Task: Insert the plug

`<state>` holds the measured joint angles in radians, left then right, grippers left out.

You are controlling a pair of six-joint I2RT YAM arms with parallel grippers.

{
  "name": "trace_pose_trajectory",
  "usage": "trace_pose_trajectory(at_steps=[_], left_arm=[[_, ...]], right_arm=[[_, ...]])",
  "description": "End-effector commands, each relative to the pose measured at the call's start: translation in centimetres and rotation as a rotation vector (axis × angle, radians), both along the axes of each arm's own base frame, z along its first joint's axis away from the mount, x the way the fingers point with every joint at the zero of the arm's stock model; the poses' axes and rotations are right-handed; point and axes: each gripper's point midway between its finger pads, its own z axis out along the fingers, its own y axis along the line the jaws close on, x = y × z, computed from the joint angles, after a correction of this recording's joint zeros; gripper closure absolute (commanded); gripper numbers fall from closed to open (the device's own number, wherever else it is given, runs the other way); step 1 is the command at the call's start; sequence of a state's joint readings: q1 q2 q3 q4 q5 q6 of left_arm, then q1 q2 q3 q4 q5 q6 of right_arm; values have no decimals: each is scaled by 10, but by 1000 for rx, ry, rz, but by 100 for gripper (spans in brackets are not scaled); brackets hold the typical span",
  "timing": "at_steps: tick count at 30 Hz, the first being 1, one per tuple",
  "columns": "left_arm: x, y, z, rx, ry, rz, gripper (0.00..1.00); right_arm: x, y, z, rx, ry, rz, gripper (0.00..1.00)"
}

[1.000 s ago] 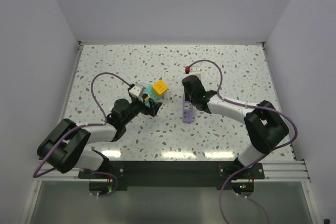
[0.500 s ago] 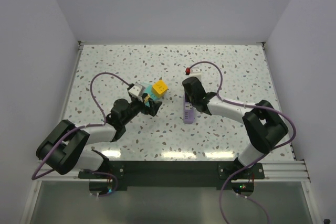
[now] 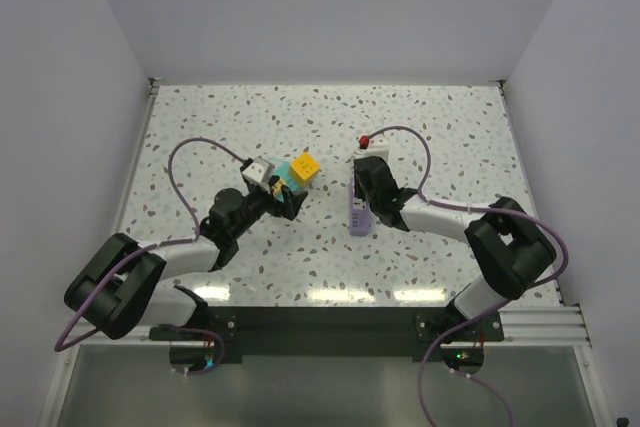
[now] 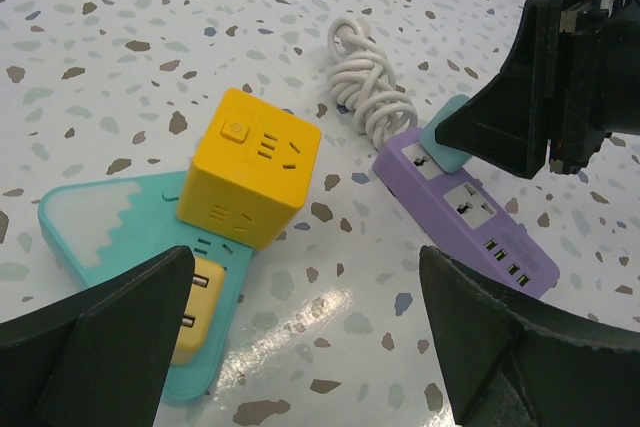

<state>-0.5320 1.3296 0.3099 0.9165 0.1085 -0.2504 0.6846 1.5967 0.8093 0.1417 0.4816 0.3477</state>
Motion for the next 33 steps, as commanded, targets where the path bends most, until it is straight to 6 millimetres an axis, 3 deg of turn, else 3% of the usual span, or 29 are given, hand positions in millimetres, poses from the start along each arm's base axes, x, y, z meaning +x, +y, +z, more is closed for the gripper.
trace_pose_trajectory(at_steps=[1, 11, 22, 26, 31, 33], left_arm=[[3, 5, 12, -15, -35, 22, 0], [3, 10, 16, -8, -36, 46, 0], [3, 17, 19, -5, -47, 70, 0], [5, 20, 21, -8, -44, 83, 0], [9, 22, 27, -11, -25, 114, 0], [11, 28, 30, -12, -19, 153, 0]], right_arm=[[-48, -10, -55, -90, 190, 62, 100], [-66, -7, -91, -116, 265, 88, 100], [-99, -13, -128, -149, 354, 94, 100], [-94, -9, -115, -136, 325, 101, 100], [-69, 10, -73, -96, 223, 125, 100], [-57, 19, -54, -87, 179, 135, 88]])
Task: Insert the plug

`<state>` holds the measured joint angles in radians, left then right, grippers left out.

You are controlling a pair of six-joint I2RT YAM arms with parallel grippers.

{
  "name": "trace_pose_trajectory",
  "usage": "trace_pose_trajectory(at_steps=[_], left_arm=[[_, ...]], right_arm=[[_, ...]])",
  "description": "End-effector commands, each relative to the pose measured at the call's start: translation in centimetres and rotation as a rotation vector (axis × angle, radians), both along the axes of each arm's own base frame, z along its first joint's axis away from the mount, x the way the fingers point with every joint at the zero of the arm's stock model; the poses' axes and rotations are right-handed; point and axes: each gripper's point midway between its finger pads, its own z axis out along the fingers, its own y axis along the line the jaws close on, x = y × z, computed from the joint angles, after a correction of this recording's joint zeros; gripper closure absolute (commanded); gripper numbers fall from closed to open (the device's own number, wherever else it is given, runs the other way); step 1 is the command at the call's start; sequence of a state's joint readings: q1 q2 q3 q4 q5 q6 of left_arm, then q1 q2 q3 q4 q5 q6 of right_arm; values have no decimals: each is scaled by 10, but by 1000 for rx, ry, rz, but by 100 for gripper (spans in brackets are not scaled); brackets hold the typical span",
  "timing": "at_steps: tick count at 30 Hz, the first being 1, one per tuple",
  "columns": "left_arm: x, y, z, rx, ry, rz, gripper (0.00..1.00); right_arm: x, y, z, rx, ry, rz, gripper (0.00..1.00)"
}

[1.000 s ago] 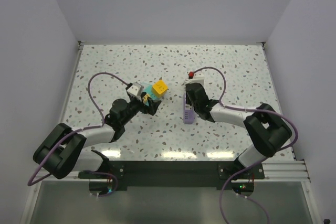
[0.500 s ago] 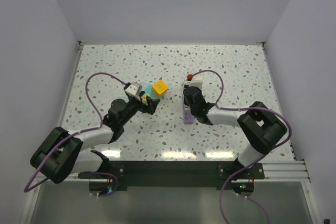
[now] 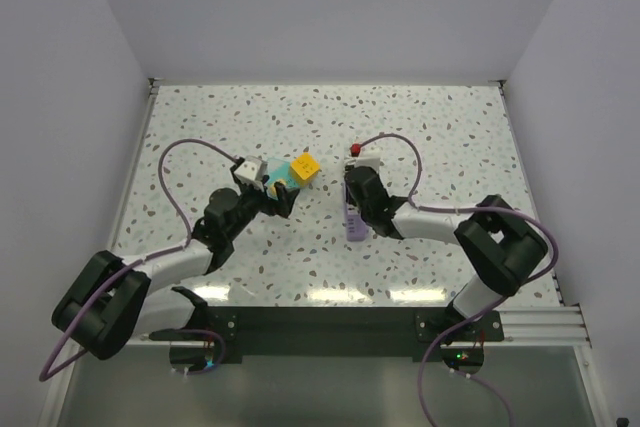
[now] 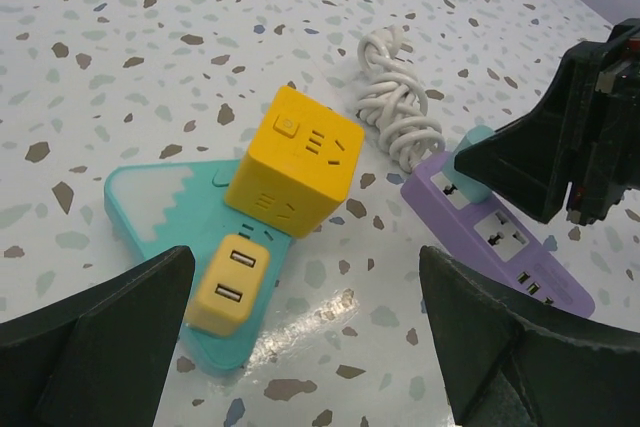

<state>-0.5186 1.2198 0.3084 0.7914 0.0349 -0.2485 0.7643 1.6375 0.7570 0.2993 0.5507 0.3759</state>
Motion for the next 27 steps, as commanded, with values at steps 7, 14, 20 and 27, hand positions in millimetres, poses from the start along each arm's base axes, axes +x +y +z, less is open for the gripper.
trace_pose_trajectory(at_steps=[7, 14, 20, 27], left_arm=[[16, 25, 42, -26, -24, 170, 0], [19, 61, 64, -23, -25, 364, 0], [9, 101, 84, -46, -36, 557, 0], [2, 121, 96, -59, -49, 649, 0]], right_arm=[[-22, 17, 30, -55, 76, 161, 37], [-18, 11, 105, 9, -104, 178, 1], [-6, -26, 123, 89, -133, 167, 1], [7, -95, 127, 133, -171, 9, 1]])
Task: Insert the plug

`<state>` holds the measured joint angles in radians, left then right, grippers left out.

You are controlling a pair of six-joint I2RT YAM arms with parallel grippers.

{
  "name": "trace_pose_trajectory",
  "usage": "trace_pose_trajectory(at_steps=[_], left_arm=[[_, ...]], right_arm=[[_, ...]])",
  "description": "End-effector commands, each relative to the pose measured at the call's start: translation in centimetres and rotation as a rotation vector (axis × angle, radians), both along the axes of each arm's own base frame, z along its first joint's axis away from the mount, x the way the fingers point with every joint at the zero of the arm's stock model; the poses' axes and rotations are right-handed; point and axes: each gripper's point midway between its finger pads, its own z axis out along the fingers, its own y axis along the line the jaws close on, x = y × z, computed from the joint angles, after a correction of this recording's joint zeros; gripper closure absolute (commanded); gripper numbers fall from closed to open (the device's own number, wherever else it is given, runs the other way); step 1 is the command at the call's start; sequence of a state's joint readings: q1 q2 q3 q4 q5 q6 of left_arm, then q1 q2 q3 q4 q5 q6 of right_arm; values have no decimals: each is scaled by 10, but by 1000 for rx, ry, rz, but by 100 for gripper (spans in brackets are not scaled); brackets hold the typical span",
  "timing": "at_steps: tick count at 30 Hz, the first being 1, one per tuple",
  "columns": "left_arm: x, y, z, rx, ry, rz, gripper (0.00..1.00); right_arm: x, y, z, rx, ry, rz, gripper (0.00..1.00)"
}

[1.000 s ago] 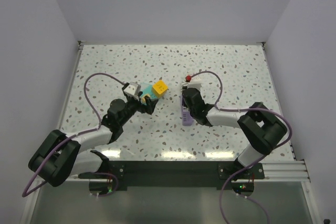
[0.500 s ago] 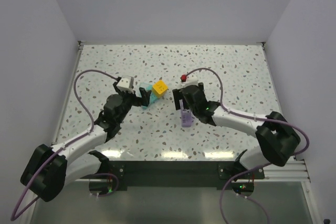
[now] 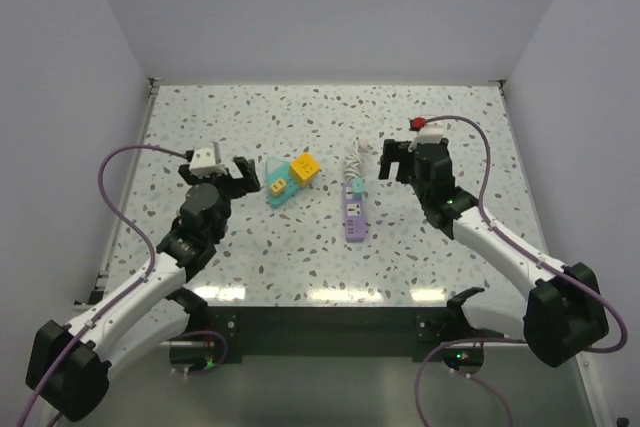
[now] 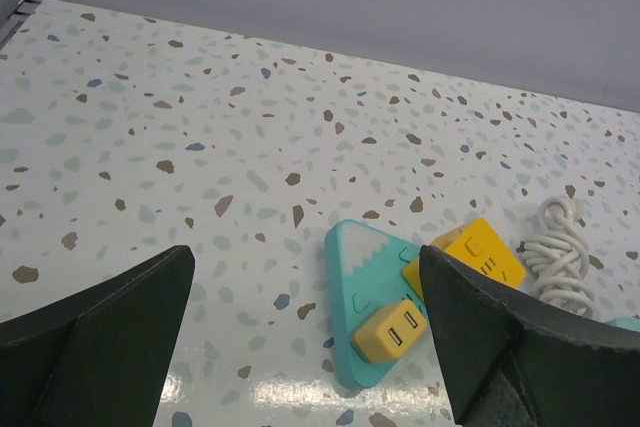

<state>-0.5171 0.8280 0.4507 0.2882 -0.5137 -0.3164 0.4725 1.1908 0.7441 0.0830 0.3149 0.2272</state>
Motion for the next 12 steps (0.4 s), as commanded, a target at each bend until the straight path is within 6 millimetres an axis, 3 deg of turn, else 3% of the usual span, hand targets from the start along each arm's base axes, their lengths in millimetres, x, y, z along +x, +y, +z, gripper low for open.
trace_pose_trajectory(at_steps=[1, 5, 12], left_arm=[[-1, 19, 19, -23, -16, 104, 0], [-2, 23, 26, -19, -24, 121, 0], [1, 22, 29, -3, -13, 125, 0]], right_arm=[[-2, -6, 13, 61, -51, 23, 1], [-6, -28, 11, 112, -64, -20, 1], [-12, -40, 15, 150, -87, -41, 1]])
